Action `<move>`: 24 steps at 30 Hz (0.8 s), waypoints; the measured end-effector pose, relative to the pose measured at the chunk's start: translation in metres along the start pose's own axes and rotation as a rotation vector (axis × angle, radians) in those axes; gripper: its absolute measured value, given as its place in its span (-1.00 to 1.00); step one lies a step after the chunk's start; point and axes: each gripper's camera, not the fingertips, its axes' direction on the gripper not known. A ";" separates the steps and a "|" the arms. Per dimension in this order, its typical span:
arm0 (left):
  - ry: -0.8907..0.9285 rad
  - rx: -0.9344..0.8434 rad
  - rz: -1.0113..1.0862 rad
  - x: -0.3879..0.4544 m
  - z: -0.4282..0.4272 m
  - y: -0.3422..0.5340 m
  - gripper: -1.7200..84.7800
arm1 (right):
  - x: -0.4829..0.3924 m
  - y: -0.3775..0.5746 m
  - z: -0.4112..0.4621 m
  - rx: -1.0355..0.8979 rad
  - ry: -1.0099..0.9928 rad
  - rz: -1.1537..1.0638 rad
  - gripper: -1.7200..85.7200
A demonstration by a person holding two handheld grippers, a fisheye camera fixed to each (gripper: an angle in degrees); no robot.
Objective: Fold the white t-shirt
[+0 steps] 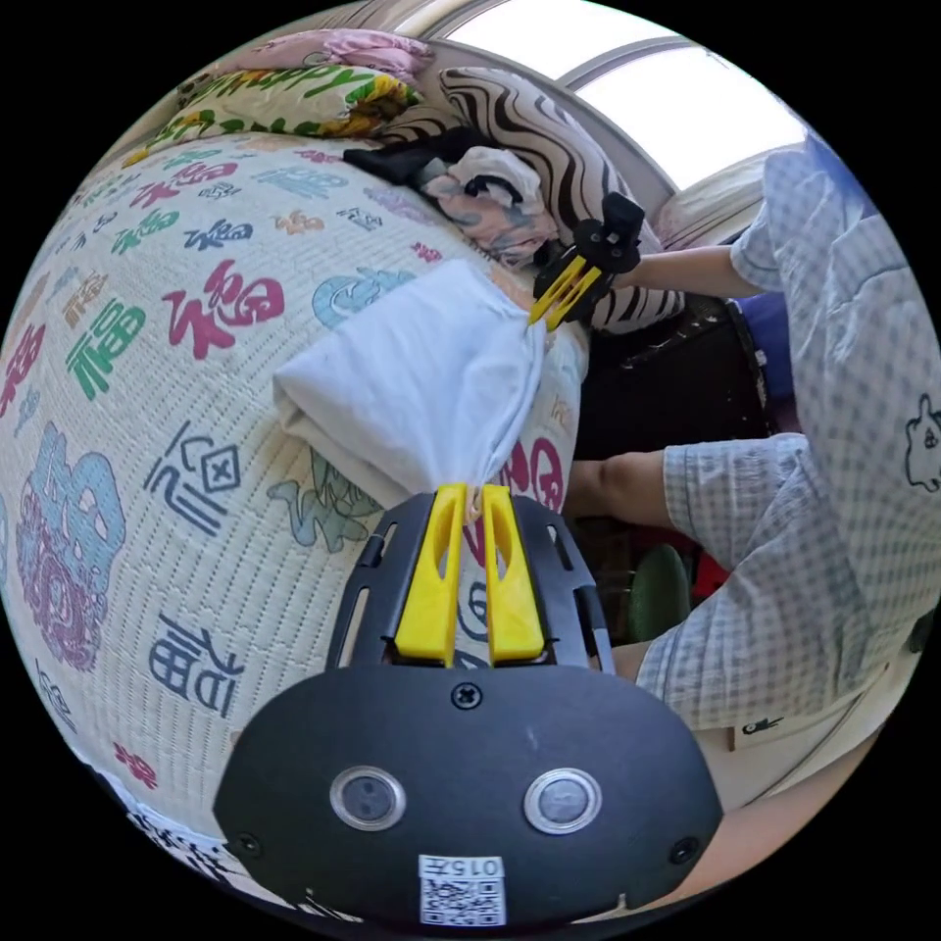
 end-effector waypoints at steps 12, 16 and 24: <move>0.133 0.176 -0.380 0.001 -0.061 0.024 -0.86 | 0.042 0.026 -0.008 0.233 -0.323 0.562 -0.96; 0.314 0.270 -0.449 -0.020 -0.037 -0.013 -0.88 | 0.069 -0.012 0.029 0.349 -0.518 0.560 -0.97; 0.339 0.163 -0.557 -0.063 -0.021 0.008 -0.98 | 0.107 -0.012 0.107 0.286 -0.667 0.679 -0.97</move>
